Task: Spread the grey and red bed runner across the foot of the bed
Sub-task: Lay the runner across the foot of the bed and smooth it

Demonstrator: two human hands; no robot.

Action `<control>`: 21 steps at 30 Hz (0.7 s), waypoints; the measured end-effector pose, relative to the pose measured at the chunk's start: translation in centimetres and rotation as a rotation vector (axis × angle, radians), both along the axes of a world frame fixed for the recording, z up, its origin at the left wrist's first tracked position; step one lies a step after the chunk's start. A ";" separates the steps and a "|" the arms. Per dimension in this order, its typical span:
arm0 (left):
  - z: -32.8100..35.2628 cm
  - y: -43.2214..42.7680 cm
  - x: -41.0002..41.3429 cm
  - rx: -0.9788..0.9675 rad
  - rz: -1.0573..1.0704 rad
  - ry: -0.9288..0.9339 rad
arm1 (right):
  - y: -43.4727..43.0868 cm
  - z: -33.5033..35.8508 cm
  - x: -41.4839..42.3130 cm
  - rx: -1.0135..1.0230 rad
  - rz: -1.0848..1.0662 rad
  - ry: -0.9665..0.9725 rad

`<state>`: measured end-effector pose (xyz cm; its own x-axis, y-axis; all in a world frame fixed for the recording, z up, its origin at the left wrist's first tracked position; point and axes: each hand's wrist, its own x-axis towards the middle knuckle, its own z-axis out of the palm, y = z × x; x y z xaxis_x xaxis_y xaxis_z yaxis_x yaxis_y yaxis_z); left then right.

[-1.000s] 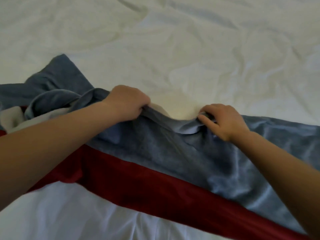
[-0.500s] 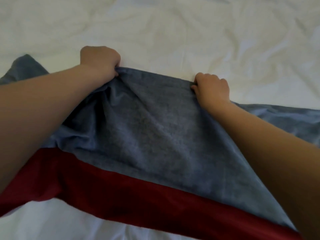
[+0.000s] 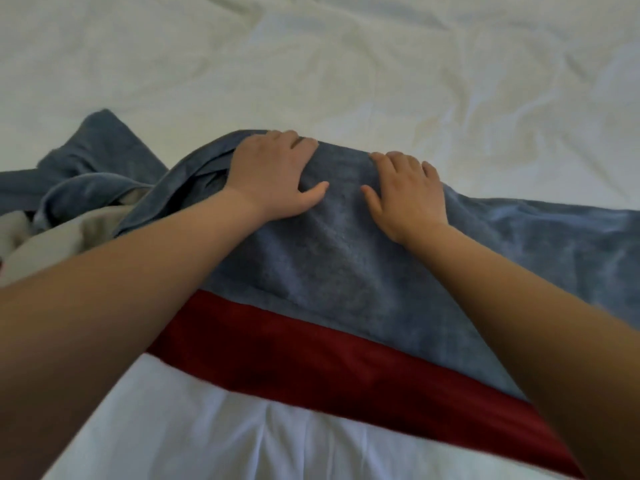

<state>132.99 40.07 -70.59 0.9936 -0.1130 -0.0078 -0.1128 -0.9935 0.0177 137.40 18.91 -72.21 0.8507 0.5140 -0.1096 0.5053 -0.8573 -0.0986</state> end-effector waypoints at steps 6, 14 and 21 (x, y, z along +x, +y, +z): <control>1.3 -2.3 -5.8 0.023 0.015 -0.003 | -0.9 1.2 -6.1 0.005 0.004 0.009; 2.2 -7.0 -17.8 0.039 -0.062 -0.087 | -5.0 2.3 -17.0 0.015 0.091 -0.077; -0.1 -8.4 -26.9 0.274 -0.062 0.291 | -7.6 0.0 -25.9 -0.109 0.301 0.174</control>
<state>106.05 31.69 -70.71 0.9366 -0.1277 -0.3262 -0.2025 -0.9572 -0.2068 111.55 11.33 -72.25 0.6266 0.7161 -0.3074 0.7206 -0.6826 -0.1214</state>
